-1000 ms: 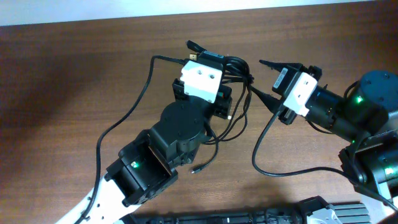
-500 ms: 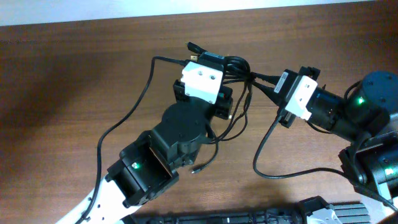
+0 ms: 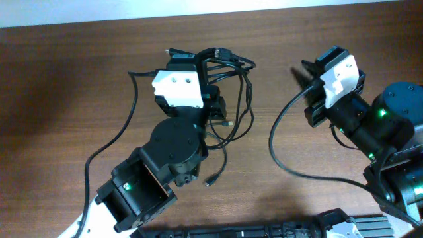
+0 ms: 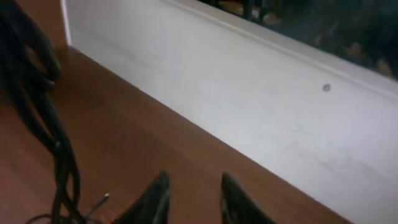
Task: Untangle cables
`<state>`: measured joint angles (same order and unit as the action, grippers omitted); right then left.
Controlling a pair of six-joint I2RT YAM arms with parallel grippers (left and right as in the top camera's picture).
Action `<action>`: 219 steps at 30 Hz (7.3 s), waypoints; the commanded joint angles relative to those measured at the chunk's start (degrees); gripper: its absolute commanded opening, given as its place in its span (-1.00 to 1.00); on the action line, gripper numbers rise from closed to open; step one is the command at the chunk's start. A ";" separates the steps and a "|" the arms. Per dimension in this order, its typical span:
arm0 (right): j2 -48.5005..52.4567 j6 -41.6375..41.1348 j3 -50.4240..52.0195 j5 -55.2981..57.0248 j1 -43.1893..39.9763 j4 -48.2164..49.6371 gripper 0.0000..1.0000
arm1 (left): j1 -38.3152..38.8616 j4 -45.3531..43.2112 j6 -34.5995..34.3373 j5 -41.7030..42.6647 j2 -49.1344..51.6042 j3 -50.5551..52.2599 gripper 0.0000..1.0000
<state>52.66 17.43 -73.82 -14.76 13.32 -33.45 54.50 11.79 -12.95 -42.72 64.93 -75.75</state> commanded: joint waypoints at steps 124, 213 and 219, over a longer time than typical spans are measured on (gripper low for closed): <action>8.96 -14.82 -0.35 3.45 -0.22 -12.15 0.97 | -40.79 46.21 21.55 37.38 -3.32 -1.57 0.99; 42.47 -1.60 -16.15 -26.16 5.99 -15.91 -0.92 | -41.44 46.23 21.55 37.38 -4.52 -1.55 0.99; 29.24 -1.60 -29.07 -17.66 5.99 -14.71 -0.92 | -41.44 46.23 21.55 37.38 -4.52 -1.55 0.98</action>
<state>84.99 15.40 -100.05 -37.30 19.53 -48.88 13.37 58.04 9.34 -5.78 60.64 -76.90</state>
